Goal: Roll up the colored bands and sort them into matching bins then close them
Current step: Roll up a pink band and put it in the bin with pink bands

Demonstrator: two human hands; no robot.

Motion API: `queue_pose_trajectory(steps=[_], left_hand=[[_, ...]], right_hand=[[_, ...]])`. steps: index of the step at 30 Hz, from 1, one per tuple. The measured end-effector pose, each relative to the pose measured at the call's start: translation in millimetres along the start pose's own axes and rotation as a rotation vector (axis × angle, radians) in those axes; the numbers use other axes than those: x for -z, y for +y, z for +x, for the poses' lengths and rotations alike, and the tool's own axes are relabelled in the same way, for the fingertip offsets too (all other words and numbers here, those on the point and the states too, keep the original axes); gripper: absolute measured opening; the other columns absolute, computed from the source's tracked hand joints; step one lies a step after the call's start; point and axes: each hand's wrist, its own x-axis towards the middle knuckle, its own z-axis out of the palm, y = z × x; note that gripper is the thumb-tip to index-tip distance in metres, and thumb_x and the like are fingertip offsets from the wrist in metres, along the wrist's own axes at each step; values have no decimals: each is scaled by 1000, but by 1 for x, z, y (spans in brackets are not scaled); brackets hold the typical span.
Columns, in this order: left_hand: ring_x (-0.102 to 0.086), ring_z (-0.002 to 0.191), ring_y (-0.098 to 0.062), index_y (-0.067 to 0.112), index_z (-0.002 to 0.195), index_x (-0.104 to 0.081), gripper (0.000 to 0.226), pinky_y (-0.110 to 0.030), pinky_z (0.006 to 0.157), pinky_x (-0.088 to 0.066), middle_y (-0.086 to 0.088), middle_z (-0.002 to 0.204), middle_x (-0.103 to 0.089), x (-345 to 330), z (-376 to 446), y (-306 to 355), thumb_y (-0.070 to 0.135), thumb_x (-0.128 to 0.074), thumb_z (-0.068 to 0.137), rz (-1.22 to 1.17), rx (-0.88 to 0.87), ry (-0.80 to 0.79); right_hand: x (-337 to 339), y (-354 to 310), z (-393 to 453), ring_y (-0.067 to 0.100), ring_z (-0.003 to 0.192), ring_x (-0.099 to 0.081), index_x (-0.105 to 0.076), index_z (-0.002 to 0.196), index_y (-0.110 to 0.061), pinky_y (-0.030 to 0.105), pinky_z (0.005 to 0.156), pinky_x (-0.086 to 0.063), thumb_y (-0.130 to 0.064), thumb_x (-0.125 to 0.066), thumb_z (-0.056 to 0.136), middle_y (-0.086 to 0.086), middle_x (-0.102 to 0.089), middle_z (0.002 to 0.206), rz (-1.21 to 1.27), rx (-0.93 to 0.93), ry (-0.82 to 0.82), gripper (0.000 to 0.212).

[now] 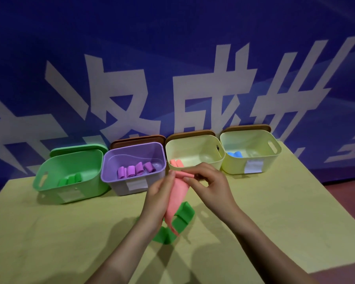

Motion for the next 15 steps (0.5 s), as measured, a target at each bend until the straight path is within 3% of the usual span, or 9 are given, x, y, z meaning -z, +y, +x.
queue_pose_trajectory(steps=[3, 7, 11, 13, 15], left_hand=[[-69, 92, -18, 30, 80, -77, 24, -33, 85, -51, 1, 92, -75, -3, -5, -4, 39, -56, 88, 20, -23, -49], [-68, 96, -20, 20, 84, -77, 27, -35, 91, -47, -5, 97, -75, -11, -12, -11, 30, -54, 92, 31, -41, -115], [-64, 90, -22, 16, 93, -71, 21, -36, 84, -46, -8, 96, -73, -18, -14, -16, 25, -52, 93, 41, -41, -151], [-63, 86, -21, 18, 90, -71, 21, -34, 78, -45, -4, 89, -73, -21, -16, -18, 25, -52, 94, 60, -44, -165], [-62, 79, -17, 18, 86, -71, 21, -30, 73, -45, 1, 81, -72, -24, -17, -18, 23, -52, 94, 83, -44, -181]], right_hand=[[6, 0, -8, 13, 78, -59, -75, 101, -20, 32, 68, -50, -26, -67, 83, -2, -65, 83, -117, 77, -12, 21], [22, -3, -20, 13, 82, -59, -74, 106, -19, 30, 72, -51, -19, -65, 87, -3, -63, 86, -176, 111, -69, 22], [38, -8, -34, 11, 94, -61, -70, 114, -21, 25, 80, -50, -21, -61, 90, -2, -65, 98, 50, -124, -80, 25], [41, -10, -38, 7, 87, -62, -68, 116, -20, 25, 78, -50, -24, -61, 91, -8, -67, 93, 136, -276, -44, 26], [41, -12, -39, 7, 74, -59, -70, 105, -21, 22, 73, -48, -18, -59, 94, -12, -67, 78, 203, -343, -73, 16]])
